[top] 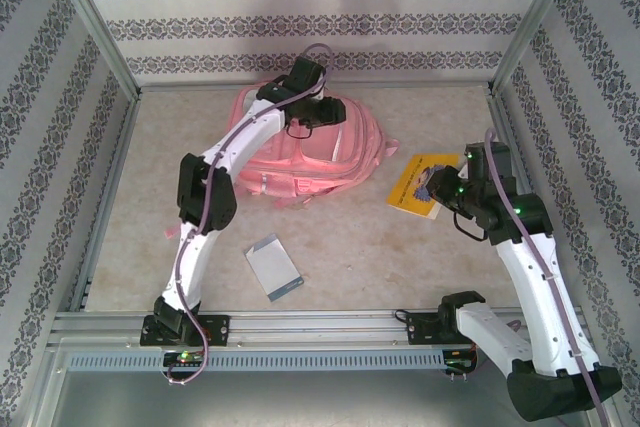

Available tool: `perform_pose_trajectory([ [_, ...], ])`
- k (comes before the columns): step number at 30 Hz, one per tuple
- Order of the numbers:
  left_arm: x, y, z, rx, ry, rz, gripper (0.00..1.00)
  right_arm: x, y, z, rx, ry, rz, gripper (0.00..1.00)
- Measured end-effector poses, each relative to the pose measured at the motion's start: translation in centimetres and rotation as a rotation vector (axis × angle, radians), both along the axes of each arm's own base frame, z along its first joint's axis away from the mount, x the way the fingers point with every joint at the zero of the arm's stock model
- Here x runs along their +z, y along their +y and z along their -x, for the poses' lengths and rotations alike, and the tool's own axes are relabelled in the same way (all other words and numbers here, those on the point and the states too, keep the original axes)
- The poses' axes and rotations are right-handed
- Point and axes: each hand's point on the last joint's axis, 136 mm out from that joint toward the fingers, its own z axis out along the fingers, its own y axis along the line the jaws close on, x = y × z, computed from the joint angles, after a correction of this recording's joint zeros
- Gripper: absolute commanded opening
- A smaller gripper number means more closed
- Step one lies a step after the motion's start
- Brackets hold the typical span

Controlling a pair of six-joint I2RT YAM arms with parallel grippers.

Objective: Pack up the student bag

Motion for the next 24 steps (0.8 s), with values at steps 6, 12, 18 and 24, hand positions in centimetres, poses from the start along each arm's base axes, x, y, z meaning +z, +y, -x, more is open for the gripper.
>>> perform_pose_trajectory([
  [6, -3.3, -1.6, -1.1, -0.002, 0.088, 0.080, 0.41, 0.0, 0.1, 0.0, -0.006, 0.006, -0.027, 0.00],
  [12, -3.8, -2.8, -0.5, -0.032, 0.124, 0.125, 0.27, -0.6, 0.5, 0.2, 0.009, 0.026, -0.047, 0.00],
  [18, -3.9, -3.2, -0.3, -0.052, 0.123, 0.128, 0.00, -1.9, 0.6, 0.2, 0.012, 0.061, -0.048, 0.00],
  [24, -4.1, -3.4, -0.1, -0.072, 0.101, 0.099, 0.00, -2.2, -0.3, -0.1, -0.005, 0.081, 0.012, 0.00],
])
